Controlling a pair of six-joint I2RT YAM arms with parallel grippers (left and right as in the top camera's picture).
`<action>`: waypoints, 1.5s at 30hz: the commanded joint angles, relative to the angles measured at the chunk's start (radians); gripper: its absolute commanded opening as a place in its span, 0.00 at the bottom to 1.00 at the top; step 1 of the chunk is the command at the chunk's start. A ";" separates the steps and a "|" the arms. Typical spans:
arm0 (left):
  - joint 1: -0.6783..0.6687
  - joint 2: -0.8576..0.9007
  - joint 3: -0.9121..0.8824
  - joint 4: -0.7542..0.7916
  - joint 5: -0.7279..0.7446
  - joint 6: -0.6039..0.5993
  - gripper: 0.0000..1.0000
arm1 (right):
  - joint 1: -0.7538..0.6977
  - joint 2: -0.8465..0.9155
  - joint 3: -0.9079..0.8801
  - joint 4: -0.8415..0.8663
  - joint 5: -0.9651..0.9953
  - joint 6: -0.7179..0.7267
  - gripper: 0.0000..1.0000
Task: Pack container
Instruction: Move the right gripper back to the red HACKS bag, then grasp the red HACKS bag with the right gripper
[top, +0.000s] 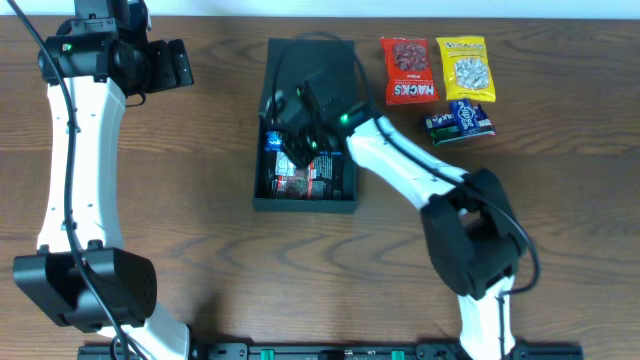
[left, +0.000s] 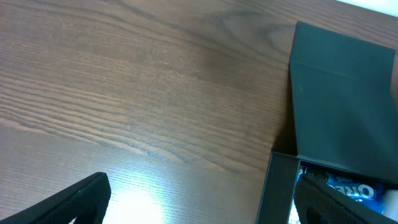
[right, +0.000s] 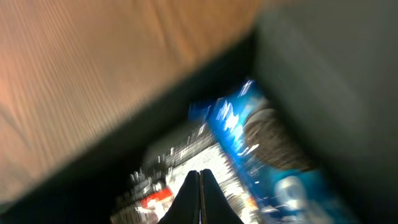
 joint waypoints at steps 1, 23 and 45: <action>0.002 0.004 0.004 0.001 0.000 0.000 0.95 | -0.062 -0.117 0.073 -0.003 0.053 0.047 0.03; 0.002 0.004 0.004 0.002 0.004 -0.001 0.96 | -0.415 -0.095 -0.006 0.065 0.019 1.031 0.74; 0.002 0.004 0.004 -0.001 0.004 0.000 0.95 | -0.408 -0.090 -0.337 0.373 0.322 1.194 0.73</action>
